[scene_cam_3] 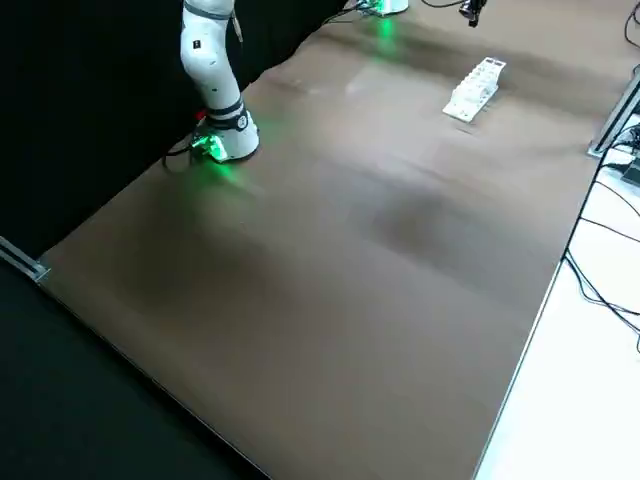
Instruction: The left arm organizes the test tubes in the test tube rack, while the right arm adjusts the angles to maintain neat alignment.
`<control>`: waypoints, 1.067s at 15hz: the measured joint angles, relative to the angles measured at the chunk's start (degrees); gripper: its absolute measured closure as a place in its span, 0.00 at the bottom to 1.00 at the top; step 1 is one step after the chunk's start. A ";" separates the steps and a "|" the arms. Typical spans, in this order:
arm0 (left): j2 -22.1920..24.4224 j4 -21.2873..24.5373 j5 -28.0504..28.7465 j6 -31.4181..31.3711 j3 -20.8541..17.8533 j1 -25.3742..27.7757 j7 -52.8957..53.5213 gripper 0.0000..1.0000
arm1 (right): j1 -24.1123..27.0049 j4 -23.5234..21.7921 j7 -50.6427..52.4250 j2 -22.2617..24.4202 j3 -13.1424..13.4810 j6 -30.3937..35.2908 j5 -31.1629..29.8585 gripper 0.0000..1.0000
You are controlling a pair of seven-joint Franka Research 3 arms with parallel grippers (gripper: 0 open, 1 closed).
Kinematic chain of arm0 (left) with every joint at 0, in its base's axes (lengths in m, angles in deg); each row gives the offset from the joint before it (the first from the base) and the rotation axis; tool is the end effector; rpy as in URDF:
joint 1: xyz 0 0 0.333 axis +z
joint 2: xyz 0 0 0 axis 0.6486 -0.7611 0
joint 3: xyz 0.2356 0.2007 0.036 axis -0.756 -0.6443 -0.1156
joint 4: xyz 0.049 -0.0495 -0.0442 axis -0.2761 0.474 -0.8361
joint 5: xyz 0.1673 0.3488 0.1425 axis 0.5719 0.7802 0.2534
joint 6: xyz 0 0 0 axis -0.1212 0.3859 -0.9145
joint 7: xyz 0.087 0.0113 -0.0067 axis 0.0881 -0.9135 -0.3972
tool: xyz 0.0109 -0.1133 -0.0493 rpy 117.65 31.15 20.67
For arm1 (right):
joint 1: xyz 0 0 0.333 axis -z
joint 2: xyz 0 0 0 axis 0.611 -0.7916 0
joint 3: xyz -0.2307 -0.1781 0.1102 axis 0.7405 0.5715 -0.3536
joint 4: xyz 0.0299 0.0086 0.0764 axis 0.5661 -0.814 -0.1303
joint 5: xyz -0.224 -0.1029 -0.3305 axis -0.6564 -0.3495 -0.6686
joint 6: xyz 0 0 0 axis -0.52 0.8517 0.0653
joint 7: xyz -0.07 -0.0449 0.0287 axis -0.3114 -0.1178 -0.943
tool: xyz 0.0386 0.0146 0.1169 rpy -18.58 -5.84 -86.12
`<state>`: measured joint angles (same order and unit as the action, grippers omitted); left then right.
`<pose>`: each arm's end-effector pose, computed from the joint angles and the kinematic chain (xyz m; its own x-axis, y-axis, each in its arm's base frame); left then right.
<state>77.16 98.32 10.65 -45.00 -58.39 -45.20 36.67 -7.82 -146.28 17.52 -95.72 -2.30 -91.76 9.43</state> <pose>0.5964 -0.0404 0.5925 0.9797 -0.1889 -0.0666 -0.1883 -0.9820 0.0155 0.5451 0.4887 0.4168 0.9879 -0.1551 0.0028 -0.1487 -0.9519 -0.2681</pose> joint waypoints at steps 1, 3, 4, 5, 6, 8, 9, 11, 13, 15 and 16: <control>0.00 0.00 0.00 0.00 0.00 0.00 0.00 0.00 | -0.81 0.14 -1.40 -1.03 0.00 -2.91 0.00 0.99; 0.00 0.00 0.00 0.00 0.01 0.00 0.00 0.00 | -2.24 0.75 -3.73 -3.46 0.01 -9.38 0.00 0.99; 0.00 0.00 0.00 0.00 0.01 0.00 -0.01 0.00 | -2.88 1.31 -4.98 -4.90 0.00 -12.70 0.00 0.99; 0.01 0.00 0.00 0.00 0.01 0.07 -0.01 0.00 | -3.40 1.89 -6.16 -6.38 0.00 -15.82 0.00 0.99; 0.03 -0.01 0.00 -0.01 0.00 0.22 -0.01 0.00 | -3.75 2.52 -6.80 -7.83 0.02 -18.48 0.00 0.99; 0.09 -0.04 0.00 -0.02 -0.02 0.71 -0.01 0.00 | -4.57 4.20 -6.86 -11.84 0.02 -23.76 0.01 0.99; 0.09 -0.04 0.00 -0.02 -0.01 0.70 -0.07 0.00 | -4.74 4.97 -6.87 -13.15 0.02 -24.51 0.01 0.99; 0.10 -0.04 0.00 -0.03 0.00 0.61 -0.19 0.00 | -4.89 6.44 -6.99 -15.48 0.06 -25.50 0.01 0.99; 0.10 -0.04 0.00 -0.03 0.00 0.50 -0.21 0.00 | -4.94 7.50 -7.16 -17.22 0.15 -26.05 0.00 0.99; 0.09 -0.04 0.00 -0.03 0.02 0.38 -0.22 0.00 | -5.07 8.14 -7.27 -18.41 0.24 -26.31 -0.01 0.99; 0.09 -0.04 0.00 -0.03 0.04 0.35 -0.22 0.00 | -5.15 8.44 -7.36 -18.83 0.28 -26.37 -0.01 0.99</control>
<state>77.25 98.28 10.65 -45.02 -58.36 -44.85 36.45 -12.97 -137.84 10.16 -114.55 -2.02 -118.14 9.42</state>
